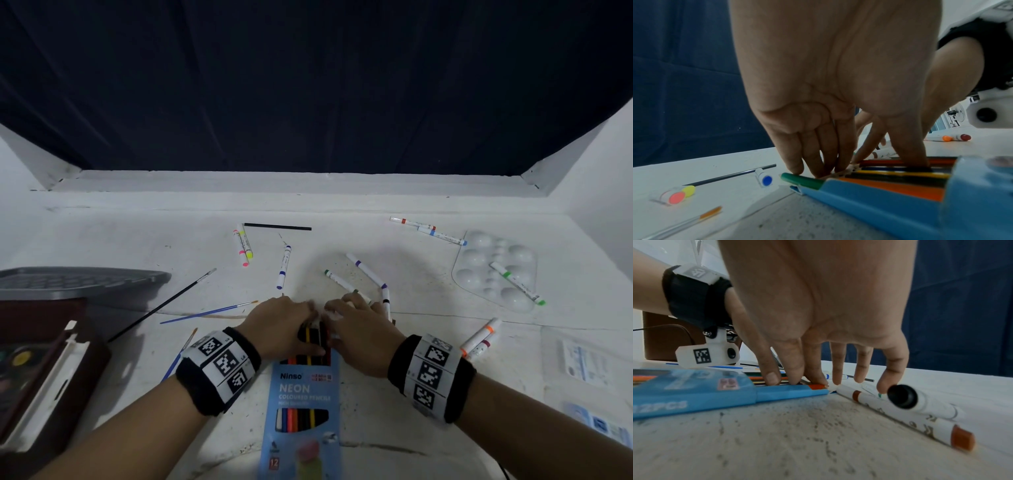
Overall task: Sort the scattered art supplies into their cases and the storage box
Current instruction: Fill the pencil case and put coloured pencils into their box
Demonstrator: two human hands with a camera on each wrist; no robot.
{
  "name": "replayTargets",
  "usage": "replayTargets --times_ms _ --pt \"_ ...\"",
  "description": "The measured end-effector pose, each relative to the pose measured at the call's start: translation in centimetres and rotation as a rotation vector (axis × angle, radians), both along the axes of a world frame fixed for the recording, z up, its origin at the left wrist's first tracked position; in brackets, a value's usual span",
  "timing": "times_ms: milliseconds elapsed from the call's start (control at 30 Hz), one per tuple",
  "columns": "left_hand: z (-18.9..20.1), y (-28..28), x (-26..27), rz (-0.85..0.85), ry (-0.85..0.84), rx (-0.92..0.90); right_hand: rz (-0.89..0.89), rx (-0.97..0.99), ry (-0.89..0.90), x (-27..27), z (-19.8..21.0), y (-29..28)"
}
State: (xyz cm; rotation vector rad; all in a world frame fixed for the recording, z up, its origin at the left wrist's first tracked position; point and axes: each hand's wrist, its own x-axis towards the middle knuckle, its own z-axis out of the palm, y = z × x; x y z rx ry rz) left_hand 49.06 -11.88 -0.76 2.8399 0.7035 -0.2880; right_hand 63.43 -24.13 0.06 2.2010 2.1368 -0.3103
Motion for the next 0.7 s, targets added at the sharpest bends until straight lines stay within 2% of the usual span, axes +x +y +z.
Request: replayTargets --times_ms 267,500,700 --pt "0.1 -0.5 -0.4 -0.064 0.014 0.025 0.077 -0.014 -0.034 -0.1 -0.6 -1.7" --pt "0.2 -0.8 -0.6 -0.069 0.011 0.01 0.094 0.023 0.067 0.6 -0.3 -1.2" --pt "0.1 -0.6 -0.5 0.014 -0.001 0.105 0.151 0.017 -0.04 0.7 0.3 -0.4"
